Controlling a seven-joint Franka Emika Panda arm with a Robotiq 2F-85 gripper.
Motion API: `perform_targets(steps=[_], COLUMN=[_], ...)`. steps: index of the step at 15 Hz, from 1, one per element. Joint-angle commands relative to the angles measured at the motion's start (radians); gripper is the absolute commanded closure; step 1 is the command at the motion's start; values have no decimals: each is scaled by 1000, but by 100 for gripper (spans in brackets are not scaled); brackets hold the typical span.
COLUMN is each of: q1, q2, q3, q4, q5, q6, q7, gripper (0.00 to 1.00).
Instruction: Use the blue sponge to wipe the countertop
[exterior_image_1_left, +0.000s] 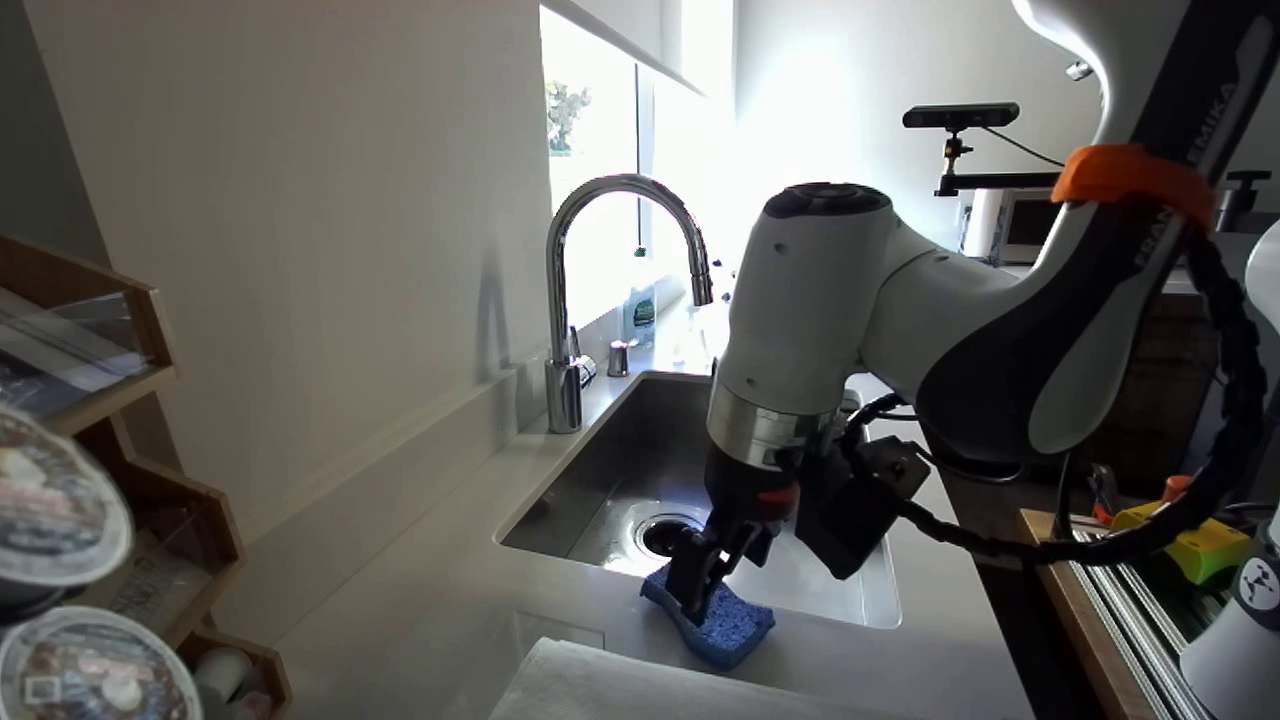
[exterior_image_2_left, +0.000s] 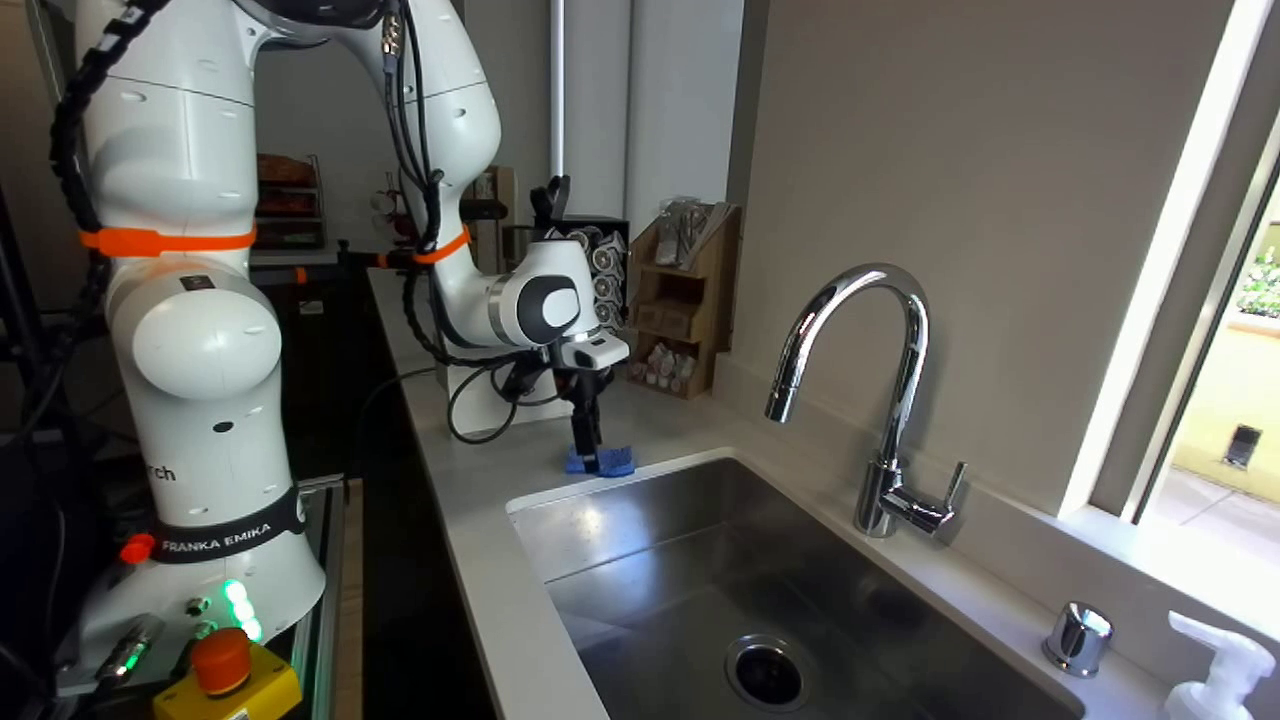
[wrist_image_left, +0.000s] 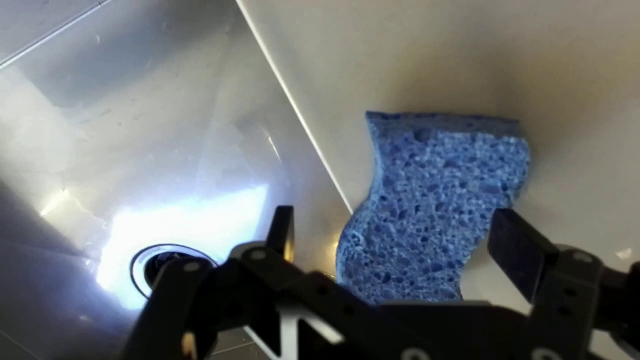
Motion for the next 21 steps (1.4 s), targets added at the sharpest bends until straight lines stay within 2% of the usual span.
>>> perform_targets(steps=[1,9,21], q1=[1,5,16], q2=[-1,14,43], q3=[-20,-27,-27], q4=[-2,1,11], q5=[-29,-12,-23], q6=[1,29,74], q7=[45,46,123], gripper=[0,0,0])
